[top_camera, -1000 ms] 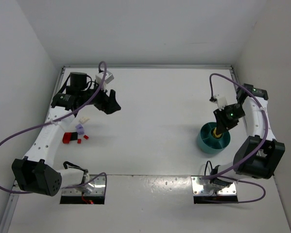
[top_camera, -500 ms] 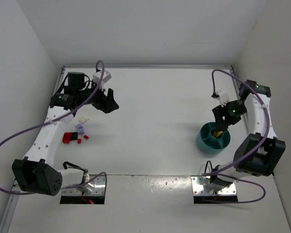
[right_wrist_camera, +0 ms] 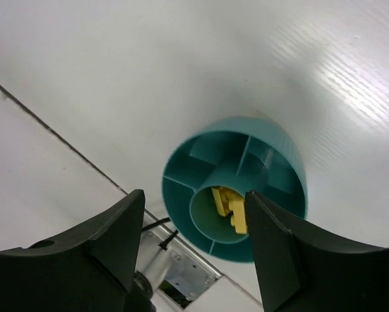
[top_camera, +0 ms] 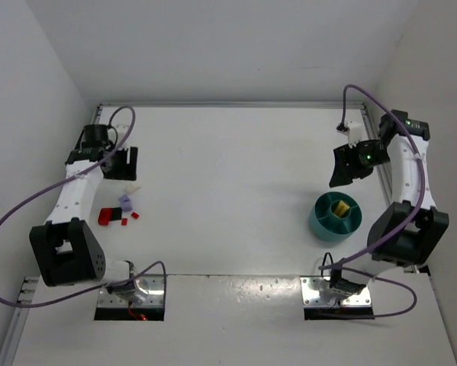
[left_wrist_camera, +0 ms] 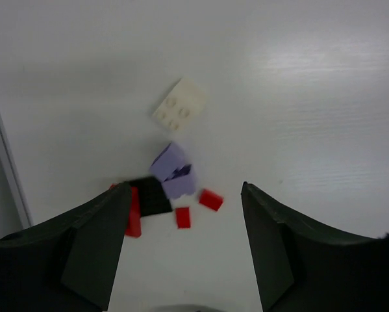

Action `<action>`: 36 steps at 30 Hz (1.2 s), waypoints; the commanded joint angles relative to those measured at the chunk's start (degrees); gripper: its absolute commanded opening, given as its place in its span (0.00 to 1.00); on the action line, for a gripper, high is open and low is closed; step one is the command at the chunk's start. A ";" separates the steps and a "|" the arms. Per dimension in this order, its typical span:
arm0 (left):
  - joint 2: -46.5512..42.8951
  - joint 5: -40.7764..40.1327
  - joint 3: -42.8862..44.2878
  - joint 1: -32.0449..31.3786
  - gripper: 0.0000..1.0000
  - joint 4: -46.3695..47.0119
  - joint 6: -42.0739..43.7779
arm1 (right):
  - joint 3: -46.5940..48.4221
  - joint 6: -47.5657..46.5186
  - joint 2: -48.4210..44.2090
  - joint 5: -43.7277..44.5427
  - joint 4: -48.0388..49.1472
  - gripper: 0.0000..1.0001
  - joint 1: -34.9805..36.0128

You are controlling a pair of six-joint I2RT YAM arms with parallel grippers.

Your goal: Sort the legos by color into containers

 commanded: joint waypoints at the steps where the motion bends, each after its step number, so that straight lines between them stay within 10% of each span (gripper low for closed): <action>1: -0.65 -6.39 -4.31 5.40 0.74 -1.59 3.42 | 2.15 2.94 2.67 -6.33 -2.60 0.63 0.80; 9: 3.47 -0.17 -7.66 17.27 0.73 -0.53 12.04 | 2.15 8.21 5.22 -6.33 0.22 0.81 3.17; 36: 20.35 6.96 -5.55 25.19 0.47 2.28 14.77 | -3.04 9.36 3.64 -3.61 3.12 0.81 6.60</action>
